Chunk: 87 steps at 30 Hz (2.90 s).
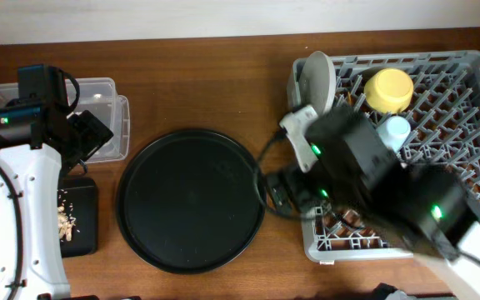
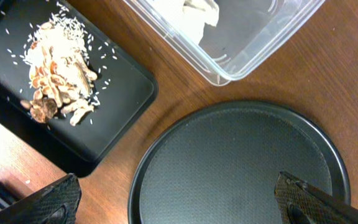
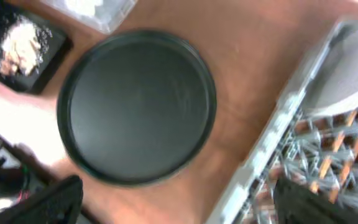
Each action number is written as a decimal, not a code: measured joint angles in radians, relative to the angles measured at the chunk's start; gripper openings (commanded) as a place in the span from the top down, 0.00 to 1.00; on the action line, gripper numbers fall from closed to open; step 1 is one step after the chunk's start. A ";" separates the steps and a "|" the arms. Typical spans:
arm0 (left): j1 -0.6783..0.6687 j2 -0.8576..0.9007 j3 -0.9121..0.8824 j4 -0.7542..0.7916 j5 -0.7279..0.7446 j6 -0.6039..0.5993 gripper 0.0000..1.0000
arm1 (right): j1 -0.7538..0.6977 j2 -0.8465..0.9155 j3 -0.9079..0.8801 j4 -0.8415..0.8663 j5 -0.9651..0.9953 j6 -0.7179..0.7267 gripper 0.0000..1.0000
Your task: Sort waste into correct bins and load items into the dishwasher rack
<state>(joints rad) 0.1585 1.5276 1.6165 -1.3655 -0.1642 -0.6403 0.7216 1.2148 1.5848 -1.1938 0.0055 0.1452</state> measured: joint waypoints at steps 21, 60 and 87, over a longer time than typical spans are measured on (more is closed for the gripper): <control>0.000 0.000 0.000 0.000 0.003 0.000 0.01 | -0.356 -1.069 -1.361 0.974 -0.299 -0.124 0.02; 0.000 0.000 0.000 0.000 0.004 0.000 0.01 | -0.664 -1.203 -1.571 1.115 -0.020 -0.272 0.02; 0.000 0.000 0.000 0.000 0.003 0.000 0.01 | -0.664 -1.203 -1.571 1.115 -0.020 -0.227 0.02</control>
<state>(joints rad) 0.1585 1.5272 1.6169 -1.3655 -0.1608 -0.6403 0.0574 0.0120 0.0135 -0.0784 -0.0147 -0.0822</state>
